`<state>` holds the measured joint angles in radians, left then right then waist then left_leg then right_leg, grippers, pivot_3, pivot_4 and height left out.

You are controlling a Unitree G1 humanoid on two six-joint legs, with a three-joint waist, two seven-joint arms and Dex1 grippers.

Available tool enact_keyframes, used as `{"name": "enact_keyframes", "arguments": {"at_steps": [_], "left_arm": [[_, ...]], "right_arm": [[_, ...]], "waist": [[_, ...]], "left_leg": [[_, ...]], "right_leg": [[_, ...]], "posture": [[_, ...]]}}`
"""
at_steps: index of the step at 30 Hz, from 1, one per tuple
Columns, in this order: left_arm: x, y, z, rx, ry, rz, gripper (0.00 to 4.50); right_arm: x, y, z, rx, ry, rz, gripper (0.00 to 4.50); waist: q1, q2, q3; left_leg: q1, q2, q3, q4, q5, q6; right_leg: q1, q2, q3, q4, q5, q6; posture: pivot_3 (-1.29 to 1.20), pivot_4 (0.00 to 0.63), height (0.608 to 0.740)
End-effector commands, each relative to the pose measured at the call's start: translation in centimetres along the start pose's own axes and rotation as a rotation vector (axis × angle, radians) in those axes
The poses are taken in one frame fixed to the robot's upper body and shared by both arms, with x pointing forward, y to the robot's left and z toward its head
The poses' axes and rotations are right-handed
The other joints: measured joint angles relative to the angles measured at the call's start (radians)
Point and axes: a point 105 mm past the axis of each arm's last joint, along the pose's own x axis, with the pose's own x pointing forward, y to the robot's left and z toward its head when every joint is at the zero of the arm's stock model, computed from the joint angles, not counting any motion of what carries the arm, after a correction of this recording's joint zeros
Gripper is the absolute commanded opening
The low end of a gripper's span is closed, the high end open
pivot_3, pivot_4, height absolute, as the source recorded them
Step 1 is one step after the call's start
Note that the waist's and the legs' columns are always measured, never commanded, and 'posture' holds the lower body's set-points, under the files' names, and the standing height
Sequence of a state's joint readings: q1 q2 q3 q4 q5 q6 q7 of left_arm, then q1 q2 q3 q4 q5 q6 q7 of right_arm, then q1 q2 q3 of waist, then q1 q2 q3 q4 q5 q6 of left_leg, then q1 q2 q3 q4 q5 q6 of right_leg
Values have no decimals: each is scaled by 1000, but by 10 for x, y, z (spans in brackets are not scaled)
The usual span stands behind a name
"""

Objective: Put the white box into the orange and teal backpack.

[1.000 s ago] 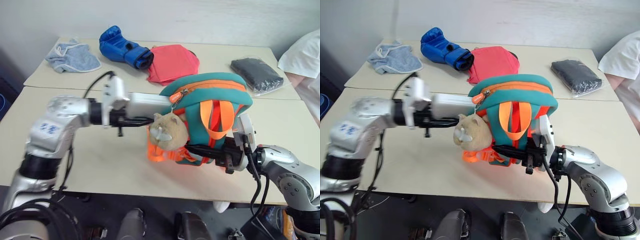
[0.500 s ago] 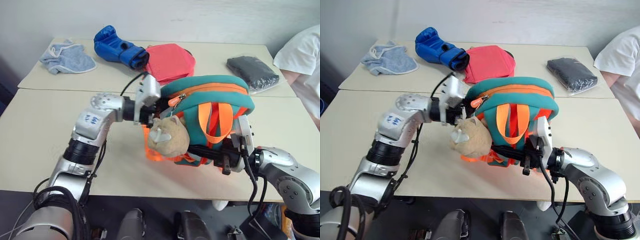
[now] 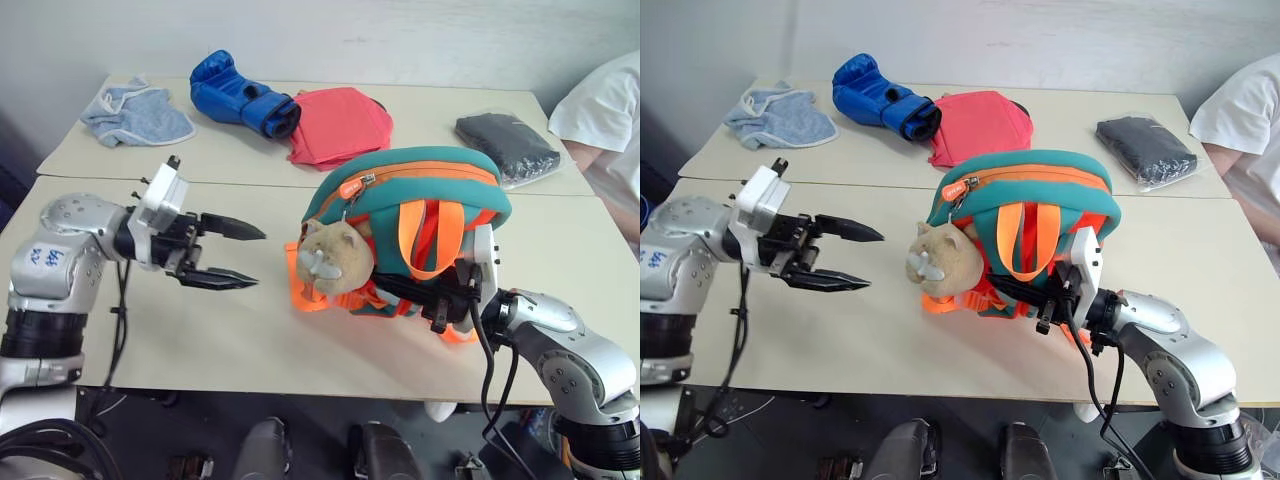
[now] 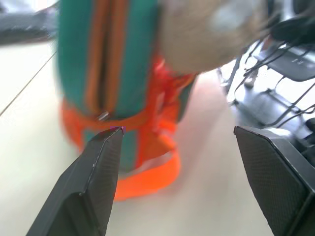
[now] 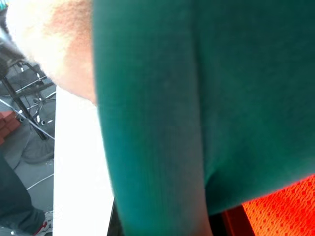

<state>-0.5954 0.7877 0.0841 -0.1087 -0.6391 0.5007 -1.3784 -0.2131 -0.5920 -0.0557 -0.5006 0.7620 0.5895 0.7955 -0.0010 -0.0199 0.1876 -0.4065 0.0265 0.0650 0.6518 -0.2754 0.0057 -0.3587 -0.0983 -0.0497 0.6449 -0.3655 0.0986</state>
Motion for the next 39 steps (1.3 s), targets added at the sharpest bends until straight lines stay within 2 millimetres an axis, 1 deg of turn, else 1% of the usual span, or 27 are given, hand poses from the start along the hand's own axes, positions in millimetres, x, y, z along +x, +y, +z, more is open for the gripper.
{"name": "enact_keyframes", "arguments": {"at_steps": [1, 3, 5, 6, 8, 9, 11, 13, 14, 17, 20, 21, 23, 26, 27, 28, 29, 30, 31, 33, 35, 38, 39], "left_arm": [[14, -9, 20, 88, -82, 74, 3767], [22, -18, 23, 64, -133, 82, 3767], [27, -29, 21, 53, -123, 60, 3767], [28, -32, 19, 50, -111, 56, 3767], [32, -30, 15, 55, -108, 89, 3767], [34, -29, 11, 68, -98, 101, 3592], [42, -16, 7, 123, -121, 181, 3242], [47, 0, 8, 191, -141, 294, 2685], [50, 2, 9, 219, -149, 311, 2374], [55, 1, 10, 233, -181, 310, 1401], [50, -4, 12, 166, -213, 288, 562], [48, -5, 12, 156, -214, 287, 357], [37, -5, 10, 111, -189, 278, 148], [9, 11, 7, 80, -141, 350, 132], [-7, 24, 6, 92, -117, 426, 132], [-19, 33, 6, 102, -102, 476, 132], [-35, 44, 2, 80, -70, 535, 132], [-47, 51, -4, 36, -36, 574, 132], [-55, 53, -12, 1, 10, 574, 132], [-66, 54, -33, -52, 107, 580, 132], [-73, 56, -47, -110, 131, 602, 132], [-76, 58, -66, -187, 137, 631, 132], [-73, 55, -76, -231, 150, 619, 132]], "right_arm": [[3, 2, 4, -21, -14, 19, 0], [6, 3, 4, -21, -11, 30, 0], [7, 2, 5, -23, -9, 36, 0], [8, 2, 5, -24, -9, 37, 0], [9, 1, 6, -25, -9, 40, 0], [10, 1, 7, -27, -9, 44, 0], [12, 1, 8, -29, -13, 52, 0], [13, 1, 9, -29, -18, 57, 0], [13, 1, 10, -29, -19, 58, 0], [14, 0, 10, -29, -21, 58, 0], [13, 1, 10, -26, -23, 56, 0], [13, 1, 10, -26, -23, 55, 0], [12, 0, 9, -24, -25, 45, 0], [8, -2, 9, -24, -33, 15, 0], [6, -3, 9, -24, -35, 1, 0], [5, -3, 8, -24, -36, -8, 0], [4, -4, 8, -23, -37, -17, 0], [3, -4, 8, -23, -38, -22, 0], [2, -4, 8, -24, -37, -27, 0], [0, -4, 7, -23, -38, -38, 0], [-2, -4, 7, -23, -38, -49, 0], [-4, -4, 6, -21, -41, -66, 0], [-5, -3, 5, -20, -41, -70, 0]], "waist": [[-2, 0, 0], [-5, 0, 0], [-12, 0, 0], [-13, 0, 0], [-12, 0, 0], [-11, 0, 0], [-8, 0, 0], [1, 0, 0], [1, 0, 0], [0, 0, 0], [-1, 0, 0], [-3, 0, 0], [-3, 0, 0], [-3, 0, 0], [-3, 0, 0], [-2, 0, 0], [-2, 0, 0], [-2, 0, 0], [-2, 0, 0], [-4, 0, 0], [-4, 0, 0], [-3, 0, 0], [-3, 0, 0]], "left_leg": [[0, 0, 0, 0, 0, 0], [1, 1, 0, -1, 1, -1], [1, 2, 0, -1, 1, -2], [1, 3, 0, -2, 1, -3], [2, 3, 0, -3, 2, -4], [2, 3, 0, -3, 2, -4], [2, 2, 0, -2, 2, -4], [2, 1, 1, -2, 2, -3], [2, 1, 0, -1, 2, -3], [1, 1, 1, -2, 1, -2], [1, 2, 1, -2, 1, -2], [1, 2, 1, -2, 2, -3], [2, 2, 1, -2, 2, -3], [2, 2, 0, -2, 2, -3], [2, 2, 0, -2, 2, -3], [2, 2, 0, -2, 2, -3], [2, 2, 0, -2, 2, -3], [2, 2, 1, -2, 2, -3], [2, 2, 1, -2, 2, -3], [2, 2, 1, -3, 2, -3], [2, 2, 2, -4, 1, -3], [1, 2, 2, -3, 1, -2], [1, 2, 2, -3, 1, -2]], "right_leg": [[0, 0, 0, 0, 0, 0], [0, 2, 0, 0, 0, 0], [0, 3, 0, 1, 0, 0], [-1, 4, 0, 1, 0, 0], [-1, 4, 0, 1, 0, 0], [-1, 4, -1, 1, 0, 0], [-1, 4, 0, 0, 0, 0], [0, 3, 0, -1, 0, 0], [0, 3, -1, -1, 0, 0], [0, 3, -1, 0, 0, 0], [0, 3, -1, 0, 0, 0], [0, 3, -1, 0, 0, 0], [0, 3, -1, 0, 0, 0], [-1, 4, -1, 0, 0, 0], [-1, 4, -1, 0, 0, 0], [-1, 4, -1, 0, 0, 0], [-1, 4, -1, 0, 0, 0], [-1, 4, -1, 0, 0, 0], [-1, 4, -1, 0, 0, 0], [-1, 4, -1, 0, 0, 0], [-2, 4, -1, 0, 0, 0], [-2, 4, -1, 0, 0, 0], [-2, 3, -1, 1, 0, 0]], "posture": [[0, 150, 740], [0, 150, 740], [0, 150, 740], [0, 150, 740], [0, 150, 740], [0, 150, 740], [0, 150, 740], [0, 150, 740], [0, 150, 740], [0, 150, 740], [0, 150, 740], [0, 150, 740], [0, 150, 740], [0, 150, 740], [0, 150, 740], [0, 150, 740], [0, 150, 740], [0, 150, 740], [0, 150, 740], [0, 150, 740], [0, 150, 740], [0, 150, 740], [0, 150, 740]]}}
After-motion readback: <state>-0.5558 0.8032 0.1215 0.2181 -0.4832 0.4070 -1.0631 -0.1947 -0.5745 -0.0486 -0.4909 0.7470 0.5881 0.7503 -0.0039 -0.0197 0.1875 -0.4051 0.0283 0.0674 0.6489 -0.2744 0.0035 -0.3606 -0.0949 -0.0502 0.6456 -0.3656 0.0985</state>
